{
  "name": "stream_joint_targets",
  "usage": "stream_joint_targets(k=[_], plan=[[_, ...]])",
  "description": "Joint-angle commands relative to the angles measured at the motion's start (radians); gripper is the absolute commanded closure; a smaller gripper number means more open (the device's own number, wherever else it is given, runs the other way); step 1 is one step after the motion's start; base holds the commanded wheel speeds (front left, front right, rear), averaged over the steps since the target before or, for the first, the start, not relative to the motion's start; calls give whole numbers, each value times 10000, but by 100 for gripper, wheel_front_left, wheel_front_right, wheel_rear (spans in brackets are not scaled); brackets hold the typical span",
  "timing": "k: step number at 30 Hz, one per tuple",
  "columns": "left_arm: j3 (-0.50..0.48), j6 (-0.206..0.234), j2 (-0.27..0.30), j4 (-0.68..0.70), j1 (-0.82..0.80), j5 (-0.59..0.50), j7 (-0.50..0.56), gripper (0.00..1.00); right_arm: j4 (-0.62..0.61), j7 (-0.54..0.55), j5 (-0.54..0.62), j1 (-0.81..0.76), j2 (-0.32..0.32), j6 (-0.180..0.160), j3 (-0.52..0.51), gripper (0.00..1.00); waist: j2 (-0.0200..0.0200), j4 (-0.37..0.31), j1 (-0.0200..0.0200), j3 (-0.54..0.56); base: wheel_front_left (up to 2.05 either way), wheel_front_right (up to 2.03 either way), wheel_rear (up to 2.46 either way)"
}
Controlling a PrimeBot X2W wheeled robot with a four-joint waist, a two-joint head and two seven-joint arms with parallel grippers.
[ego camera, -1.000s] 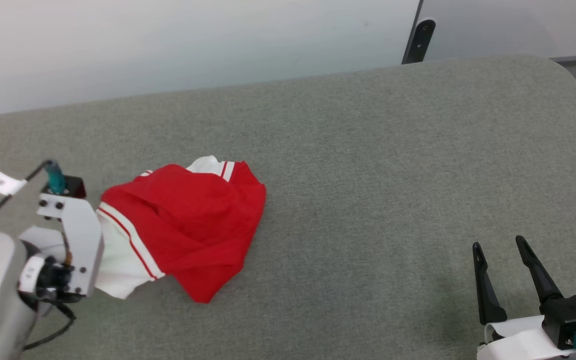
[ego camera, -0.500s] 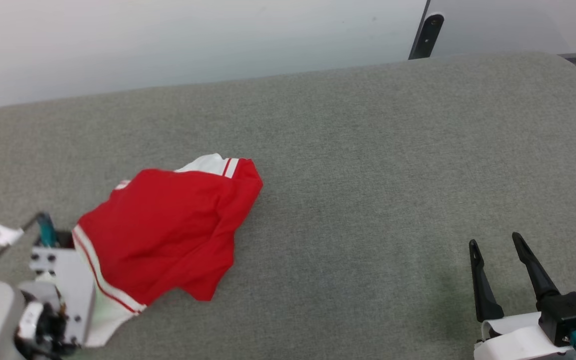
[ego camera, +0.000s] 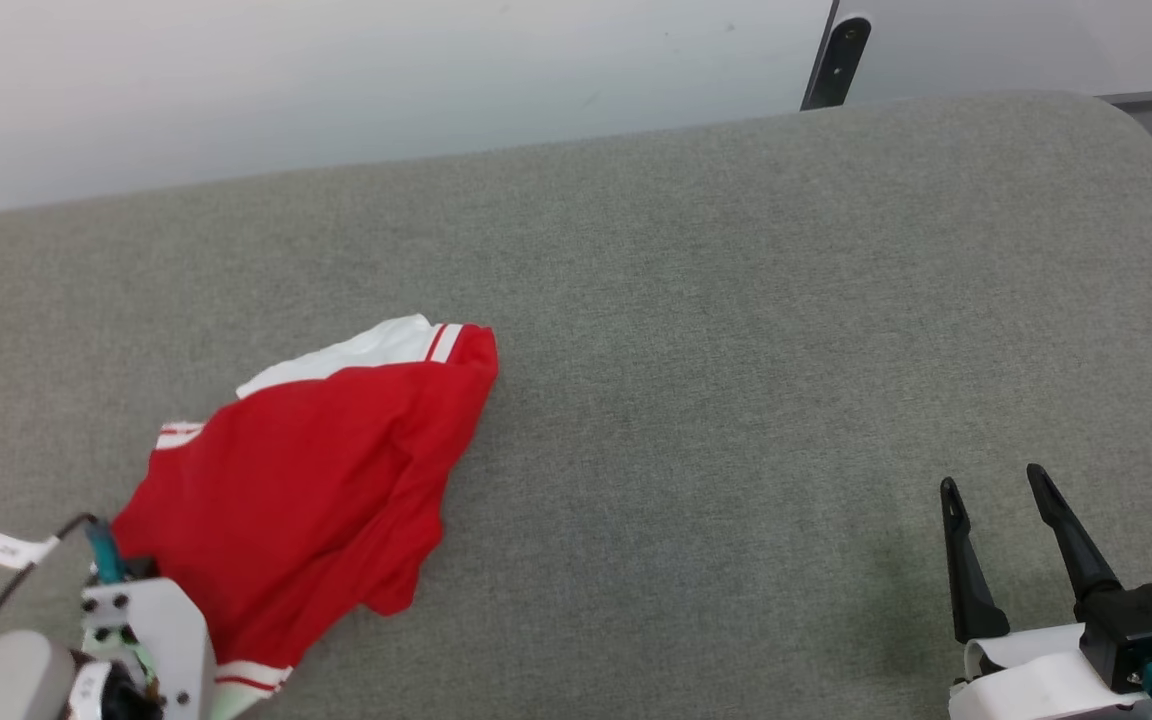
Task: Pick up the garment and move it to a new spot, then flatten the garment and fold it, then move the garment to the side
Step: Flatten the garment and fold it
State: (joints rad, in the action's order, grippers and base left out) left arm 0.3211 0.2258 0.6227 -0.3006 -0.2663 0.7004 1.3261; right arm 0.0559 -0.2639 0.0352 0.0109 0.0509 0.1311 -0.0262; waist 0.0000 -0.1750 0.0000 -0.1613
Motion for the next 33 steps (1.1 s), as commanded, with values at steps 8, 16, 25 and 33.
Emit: stream_joint_targets(k=[8, 16, 25, 33], plan=[[481, 28, -590, 775, 1289, 414, 357, 100, -60, -9, -117, 36, -13, -7, -61, 0, 0, 8, 0, -64, 0, 0, 0], [459, 126, -715, 1632, 1502, 313, -205, 100, 20, -9, -140, 93, -14, -7, 2, 0, 0, 161, 0, -54, 0, 0, 0], [-193, 184, -456, 2176, 998, 319, -952, 0, 139, -9, 137, -62, -13, -7, 82, 0, 0, 569, 0, 598, 0, 0, 0], [-458, 352, -102, 3266, 1151, 276, -973, 0, 159, -9, 279, -385, -11, -7, 149, 0, 0, 1022, 0, 1361, 0, 0, 0]])
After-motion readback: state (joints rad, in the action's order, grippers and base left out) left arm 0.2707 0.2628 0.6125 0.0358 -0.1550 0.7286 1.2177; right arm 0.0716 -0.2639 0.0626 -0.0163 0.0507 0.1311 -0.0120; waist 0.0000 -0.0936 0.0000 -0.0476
